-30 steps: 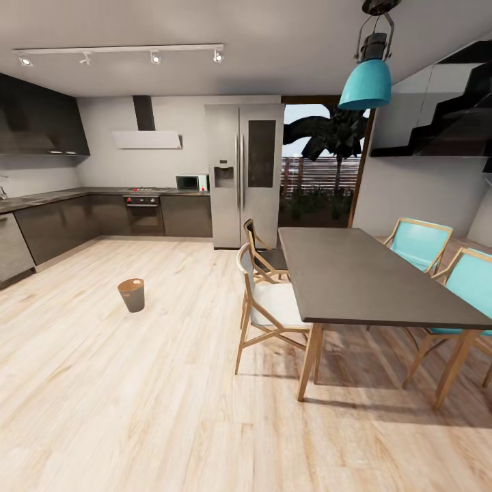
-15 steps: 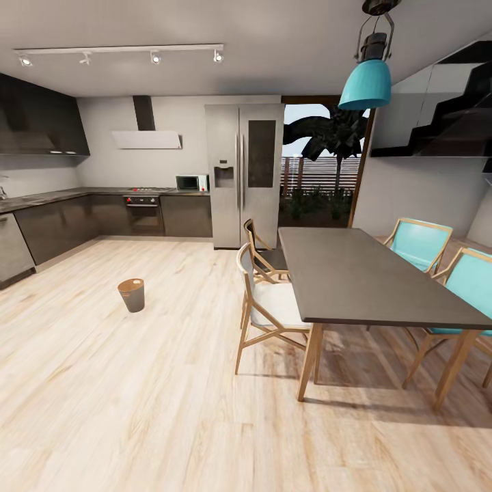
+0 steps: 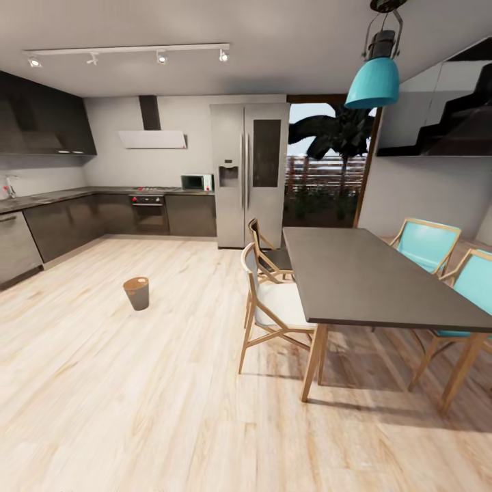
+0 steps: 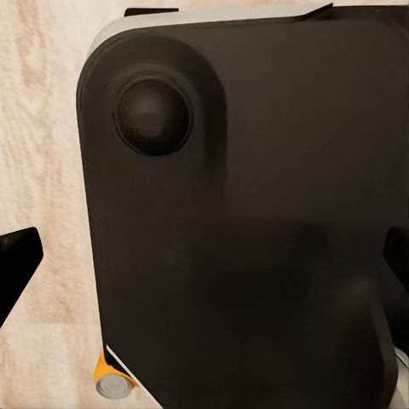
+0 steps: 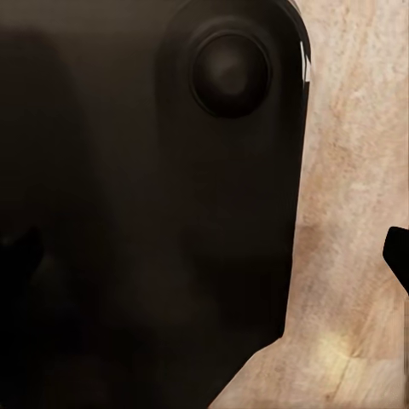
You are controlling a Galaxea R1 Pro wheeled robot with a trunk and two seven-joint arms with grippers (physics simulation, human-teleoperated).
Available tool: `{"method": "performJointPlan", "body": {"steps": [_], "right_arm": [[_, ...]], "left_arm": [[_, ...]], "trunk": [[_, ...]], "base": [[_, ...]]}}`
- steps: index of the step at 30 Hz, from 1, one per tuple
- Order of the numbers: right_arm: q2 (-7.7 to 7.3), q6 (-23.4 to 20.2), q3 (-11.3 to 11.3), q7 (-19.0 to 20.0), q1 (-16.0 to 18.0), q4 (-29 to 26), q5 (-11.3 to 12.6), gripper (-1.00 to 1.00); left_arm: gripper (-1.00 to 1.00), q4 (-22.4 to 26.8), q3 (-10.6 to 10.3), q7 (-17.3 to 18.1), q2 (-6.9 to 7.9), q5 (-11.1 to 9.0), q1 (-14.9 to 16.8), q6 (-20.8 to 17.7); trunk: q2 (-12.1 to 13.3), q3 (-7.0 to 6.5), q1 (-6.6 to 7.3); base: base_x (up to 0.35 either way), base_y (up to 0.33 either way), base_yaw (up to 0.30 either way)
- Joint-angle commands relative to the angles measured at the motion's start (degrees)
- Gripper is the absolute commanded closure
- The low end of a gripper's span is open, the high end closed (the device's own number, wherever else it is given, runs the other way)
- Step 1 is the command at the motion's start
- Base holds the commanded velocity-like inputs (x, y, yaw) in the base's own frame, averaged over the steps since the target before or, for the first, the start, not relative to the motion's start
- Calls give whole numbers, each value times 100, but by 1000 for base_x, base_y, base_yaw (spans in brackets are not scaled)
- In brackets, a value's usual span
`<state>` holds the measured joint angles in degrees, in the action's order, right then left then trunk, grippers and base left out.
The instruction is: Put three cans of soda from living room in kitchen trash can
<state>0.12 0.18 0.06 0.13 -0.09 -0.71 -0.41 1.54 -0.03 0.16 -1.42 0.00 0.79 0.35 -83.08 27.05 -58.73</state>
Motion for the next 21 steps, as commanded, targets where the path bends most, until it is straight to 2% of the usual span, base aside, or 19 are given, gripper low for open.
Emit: {"method": "performJointPlan", "body": {"steps": [1, 21], "right_arm": [[-1, 0, -5, 1, 0, -2, -2, -100], [4, -3, 15, -28, 0, 1, 41, -100]], "left_arm": [[-100, 1, -1, 0, 0, 0, 0, 0], [-100, 2, -5, 0, -2, 0, 0, 0]], "trunk": [[0, 2, 0], [0, 9, 0]], "base": [[0, 0, 122], [0, 0, 18]]}}
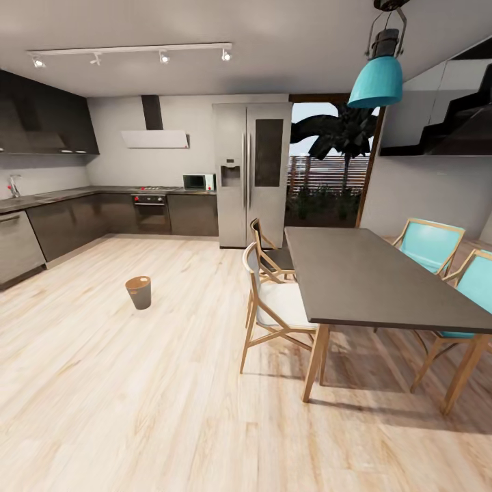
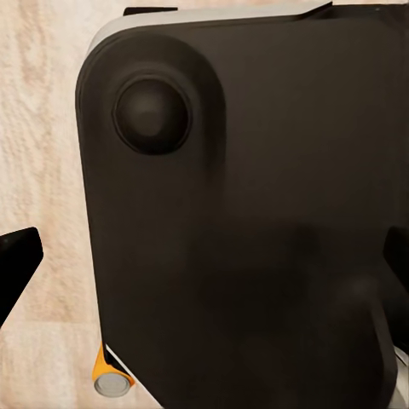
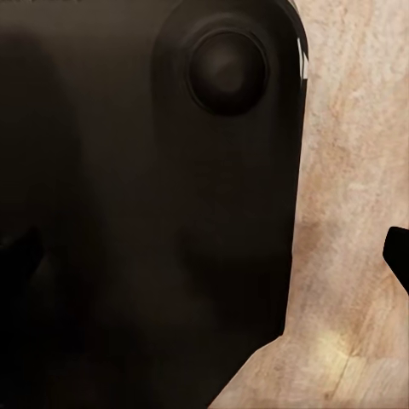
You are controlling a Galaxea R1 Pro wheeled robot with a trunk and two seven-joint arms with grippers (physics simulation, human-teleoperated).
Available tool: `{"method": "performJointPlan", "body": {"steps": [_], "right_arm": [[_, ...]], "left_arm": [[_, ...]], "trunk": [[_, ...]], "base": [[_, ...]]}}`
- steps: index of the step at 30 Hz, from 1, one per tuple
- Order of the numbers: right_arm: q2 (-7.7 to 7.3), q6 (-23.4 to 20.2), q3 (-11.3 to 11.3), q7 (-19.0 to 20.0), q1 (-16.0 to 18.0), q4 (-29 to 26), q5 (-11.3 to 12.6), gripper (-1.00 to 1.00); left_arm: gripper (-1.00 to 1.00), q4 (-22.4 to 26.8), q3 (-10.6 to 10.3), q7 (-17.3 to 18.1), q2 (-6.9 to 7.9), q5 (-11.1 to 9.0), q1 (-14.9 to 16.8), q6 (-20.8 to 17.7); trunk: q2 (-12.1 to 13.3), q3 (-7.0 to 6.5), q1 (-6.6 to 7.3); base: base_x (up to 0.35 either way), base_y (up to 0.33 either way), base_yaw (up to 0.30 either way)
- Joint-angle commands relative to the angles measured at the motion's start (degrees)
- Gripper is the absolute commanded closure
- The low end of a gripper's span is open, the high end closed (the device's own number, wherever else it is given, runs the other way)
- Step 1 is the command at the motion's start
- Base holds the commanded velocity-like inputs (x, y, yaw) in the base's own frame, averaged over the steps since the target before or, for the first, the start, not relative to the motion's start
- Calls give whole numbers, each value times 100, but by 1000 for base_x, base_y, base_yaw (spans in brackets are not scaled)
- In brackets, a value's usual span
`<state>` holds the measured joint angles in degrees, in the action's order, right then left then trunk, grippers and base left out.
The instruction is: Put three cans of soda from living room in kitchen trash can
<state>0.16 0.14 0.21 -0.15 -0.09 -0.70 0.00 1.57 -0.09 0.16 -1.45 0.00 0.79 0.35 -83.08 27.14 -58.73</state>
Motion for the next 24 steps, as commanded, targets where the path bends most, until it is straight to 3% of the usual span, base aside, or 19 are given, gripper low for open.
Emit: {"method": "performJointPlan", "body": {"steps": [1, 13, 24], "right_arm": [[0, -1, -1, -1, 0, 0, -2, -100], [1, -6, -5, -30, 0, -1, -40, -100], [10, -6, -12, -46, 0, -6, -50, -100]], "left_arm": [[-100, 0, 0, 0, -1, 0, 0, 0], [-100, 1, 0, 1, -4, 0, 0, 2], [-100, 2, 0, 1, -5, 0, 0, 7]], "trunk": [[0, 0, 0], [0, 59, 0], [0, 144, 0]], "base": [[0, 0, 0], [15, 0, 102], [138, 11, 172]]}}
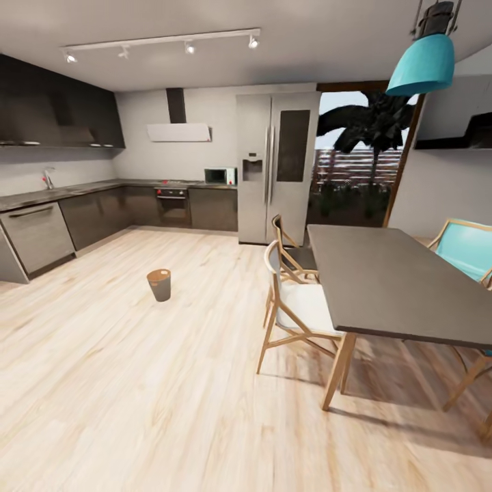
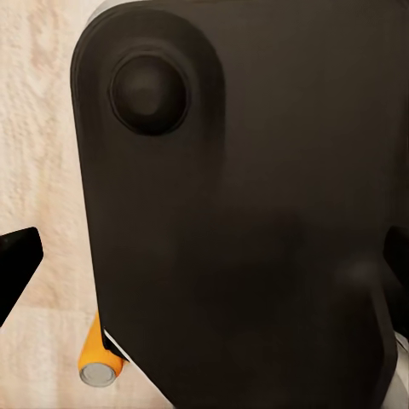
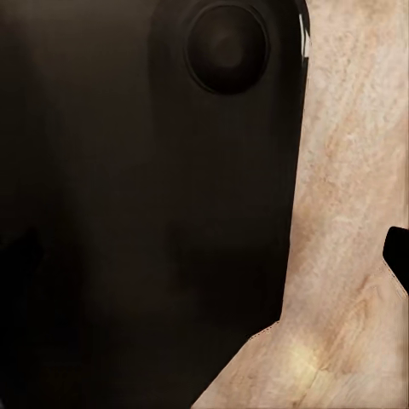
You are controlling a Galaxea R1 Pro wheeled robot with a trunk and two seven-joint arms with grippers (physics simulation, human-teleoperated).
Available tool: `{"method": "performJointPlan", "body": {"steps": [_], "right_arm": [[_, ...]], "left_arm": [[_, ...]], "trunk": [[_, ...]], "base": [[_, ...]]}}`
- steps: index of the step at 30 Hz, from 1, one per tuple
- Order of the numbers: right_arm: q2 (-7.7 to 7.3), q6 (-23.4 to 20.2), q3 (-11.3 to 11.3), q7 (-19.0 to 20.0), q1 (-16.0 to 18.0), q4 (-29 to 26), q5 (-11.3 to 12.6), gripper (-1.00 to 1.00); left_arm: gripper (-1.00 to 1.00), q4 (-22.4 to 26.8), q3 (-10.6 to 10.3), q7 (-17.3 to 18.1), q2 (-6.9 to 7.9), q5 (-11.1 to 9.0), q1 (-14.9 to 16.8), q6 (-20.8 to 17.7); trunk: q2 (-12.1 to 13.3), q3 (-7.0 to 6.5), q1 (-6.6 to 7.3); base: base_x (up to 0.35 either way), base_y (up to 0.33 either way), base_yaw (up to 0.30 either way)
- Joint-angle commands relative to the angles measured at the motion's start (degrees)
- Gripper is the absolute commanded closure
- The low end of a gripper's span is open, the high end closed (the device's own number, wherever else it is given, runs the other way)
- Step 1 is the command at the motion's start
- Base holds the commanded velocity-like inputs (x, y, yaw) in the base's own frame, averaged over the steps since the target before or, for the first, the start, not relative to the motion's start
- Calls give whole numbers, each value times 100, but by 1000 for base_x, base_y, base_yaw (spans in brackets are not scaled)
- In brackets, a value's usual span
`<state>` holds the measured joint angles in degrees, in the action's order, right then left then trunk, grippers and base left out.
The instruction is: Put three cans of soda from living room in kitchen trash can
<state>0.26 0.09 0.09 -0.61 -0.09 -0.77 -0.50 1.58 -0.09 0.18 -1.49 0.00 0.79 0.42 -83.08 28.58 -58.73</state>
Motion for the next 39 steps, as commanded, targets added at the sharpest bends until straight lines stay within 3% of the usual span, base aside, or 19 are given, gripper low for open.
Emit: {"method": "performJointPlan", "body": {"steps": [1, 30, 39], "right_arm": [[0, 0, 0, 0, 0, 1, -1, -100], [8, 0, -4, -18, 0, -2, -3, -100], [9, 0, -17, -18, 0, -2, -9, -100]], "left_arm": [[-100, 0, 0, 0, 0, 0, 0, 0], [-100, 0, 0, 0, -34, 1, 0, 2], [-100, 0, 0, 0, -40, 2, 0, 2]], "trunk": [[0, 8, 0], [0, 235, 0], [0, 306, 0]], "base": [[245, 88, 175], [297, 165, 176], [170, 55, 181]]}}
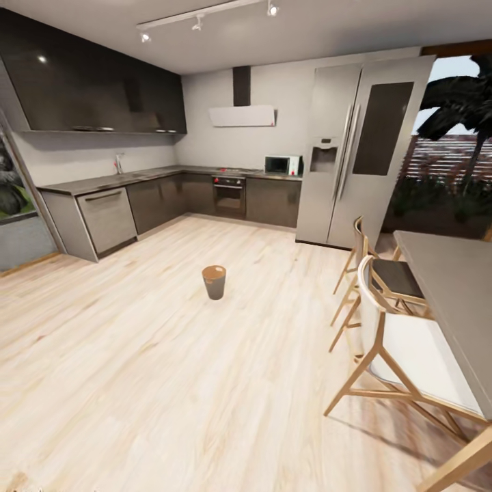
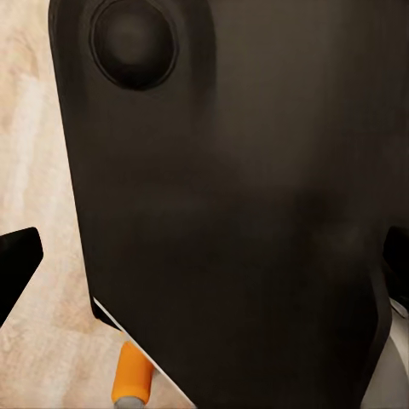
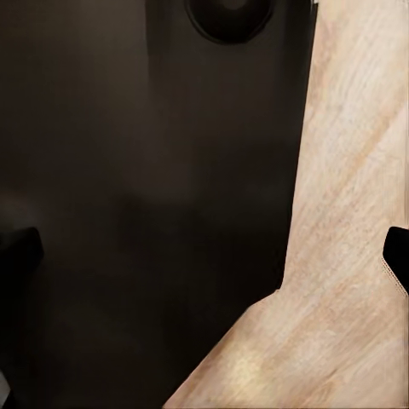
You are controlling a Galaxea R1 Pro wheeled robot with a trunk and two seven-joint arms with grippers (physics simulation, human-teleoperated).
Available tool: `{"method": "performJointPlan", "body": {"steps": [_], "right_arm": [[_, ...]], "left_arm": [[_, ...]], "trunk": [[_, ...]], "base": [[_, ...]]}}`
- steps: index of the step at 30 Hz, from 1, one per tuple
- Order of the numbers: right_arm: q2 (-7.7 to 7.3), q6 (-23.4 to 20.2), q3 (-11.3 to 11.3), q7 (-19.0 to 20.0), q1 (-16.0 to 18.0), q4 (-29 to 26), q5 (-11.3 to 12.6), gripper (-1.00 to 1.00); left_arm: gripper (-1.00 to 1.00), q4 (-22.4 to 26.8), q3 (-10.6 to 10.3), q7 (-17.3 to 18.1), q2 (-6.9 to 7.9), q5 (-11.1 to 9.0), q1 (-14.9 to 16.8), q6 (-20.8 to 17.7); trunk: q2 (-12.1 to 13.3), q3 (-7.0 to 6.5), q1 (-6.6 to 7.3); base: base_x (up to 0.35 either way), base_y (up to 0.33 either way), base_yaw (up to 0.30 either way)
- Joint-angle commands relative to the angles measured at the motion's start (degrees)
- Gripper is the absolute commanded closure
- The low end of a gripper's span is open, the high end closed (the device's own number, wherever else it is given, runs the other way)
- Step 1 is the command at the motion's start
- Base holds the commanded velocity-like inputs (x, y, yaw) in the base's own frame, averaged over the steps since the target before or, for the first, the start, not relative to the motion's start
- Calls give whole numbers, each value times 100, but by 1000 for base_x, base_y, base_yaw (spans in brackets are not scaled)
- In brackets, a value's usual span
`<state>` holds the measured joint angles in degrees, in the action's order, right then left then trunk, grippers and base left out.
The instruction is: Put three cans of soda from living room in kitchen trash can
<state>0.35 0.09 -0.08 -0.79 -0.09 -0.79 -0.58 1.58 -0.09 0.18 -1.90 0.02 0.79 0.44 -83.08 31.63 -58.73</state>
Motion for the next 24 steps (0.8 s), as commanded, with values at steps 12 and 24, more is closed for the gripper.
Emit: {"method": "performJointPlan", "body": {"steps": [12, 24], "right_arm": [[-1, 0, -9, 0, 0, 2, -3, -100], [-5, 0, -8, 0, 0, 0, -1, -100]], "left_arm": [[-100, 0, 0, 0, -4, -1, 0, 0], [-100, 16, -2, 0, -5, 4, 0, 0]], "trunk": [[0, 92, 0], [0, 182, 0]], "base": [[241, 36, 194], [329, 75, 196]]}}
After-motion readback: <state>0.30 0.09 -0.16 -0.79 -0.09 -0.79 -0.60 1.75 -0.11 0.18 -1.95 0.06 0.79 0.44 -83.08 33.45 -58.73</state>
